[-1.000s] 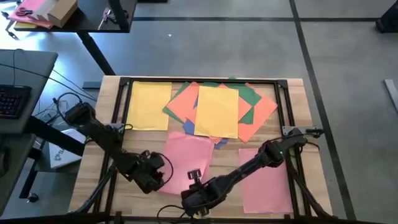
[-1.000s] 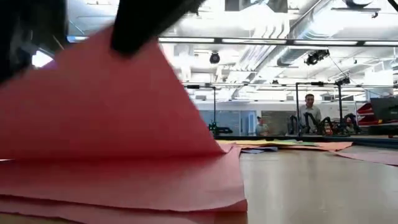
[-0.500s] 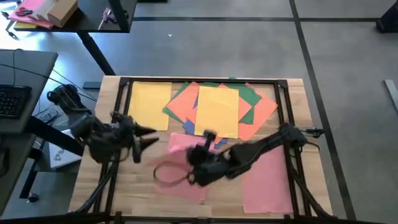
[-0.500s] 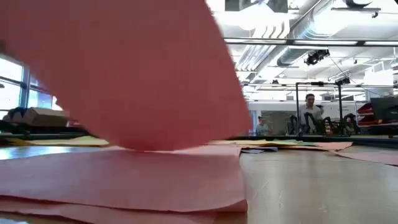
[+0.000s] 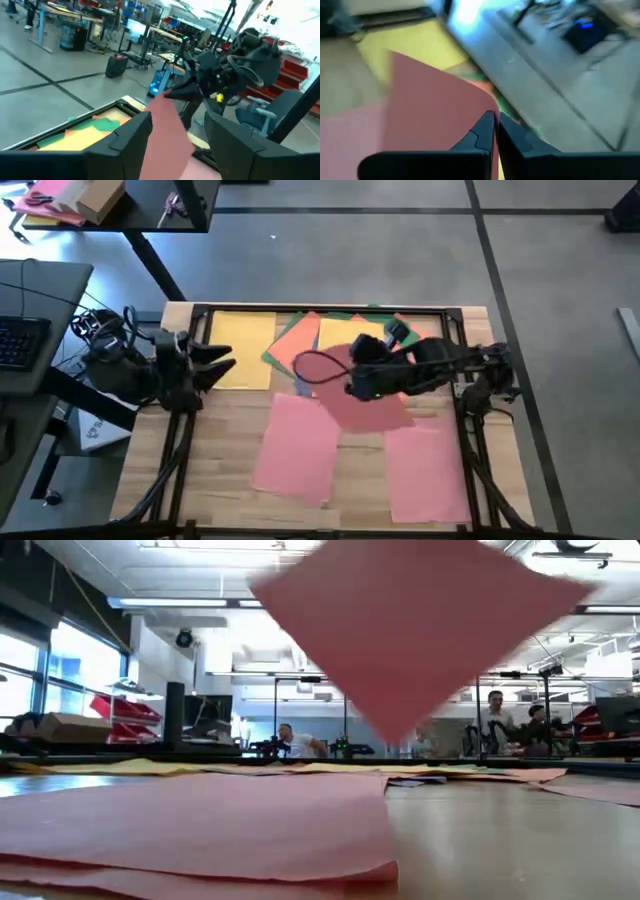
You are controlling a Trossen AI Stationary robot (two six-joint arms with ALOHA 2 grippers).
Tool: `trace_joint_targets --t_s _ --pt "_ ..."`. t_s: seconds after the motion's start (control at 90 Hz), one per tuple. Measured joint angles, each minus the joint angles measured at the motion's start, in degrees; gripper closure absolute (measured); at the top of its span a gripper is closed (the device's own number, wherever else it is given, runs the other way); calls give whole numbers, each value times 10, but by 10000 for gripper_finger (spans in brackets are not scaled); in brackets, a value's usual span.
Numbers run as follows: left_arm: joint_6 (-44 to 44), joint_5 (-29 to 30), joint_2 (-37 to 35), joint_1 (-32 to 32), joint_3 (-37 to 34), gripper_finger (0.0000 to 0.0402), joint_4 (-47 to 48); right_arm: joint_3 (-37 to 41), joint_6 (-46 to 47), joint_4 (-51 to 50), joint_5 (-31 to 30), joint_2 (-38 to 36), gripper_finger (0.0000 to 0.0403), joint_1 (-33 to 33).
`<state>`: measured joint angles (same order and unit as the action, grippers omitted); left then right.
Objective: Organize paper
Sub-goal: Stack the pink paper on top of the stacked pink papers
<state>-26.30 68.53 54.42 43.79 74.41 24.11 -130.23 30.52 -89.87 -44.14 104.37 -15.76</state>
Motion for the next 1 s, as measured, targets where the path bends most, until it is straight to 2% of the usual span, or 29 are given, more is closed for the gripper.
trace_joint_targets --t_s 0.056,0.167,0.267,0.567,0.678,0.789,0.9,1.0 --pt "0 17 0 -3 0 222 0 27 10 2 28 -20 403 2" --pt "-2 40 0 -21 0 222 -4 128 17 1 77 -80 403 7" --pt "-15 42 1 -47 0 222 -5 249 24 -2 140 -150 403 20" --pt "-48 0 29 -160 0 222 -4 581 111 -3 360 -362 403 6" --pt "-63 -55 47 -215 0 222 -4 667 158 -3 447 -409 403 4" --pt "-76 -120 74 -269 0 222 -1 724 156 15 512 -420 403 -18" --pt "-95 -183 109 -327 0 222 0 773 125 37 547 -411 403 -38" --pt "-108 -241 147 -375 0 222 -1 815 112 67 547 -392 403 -45"
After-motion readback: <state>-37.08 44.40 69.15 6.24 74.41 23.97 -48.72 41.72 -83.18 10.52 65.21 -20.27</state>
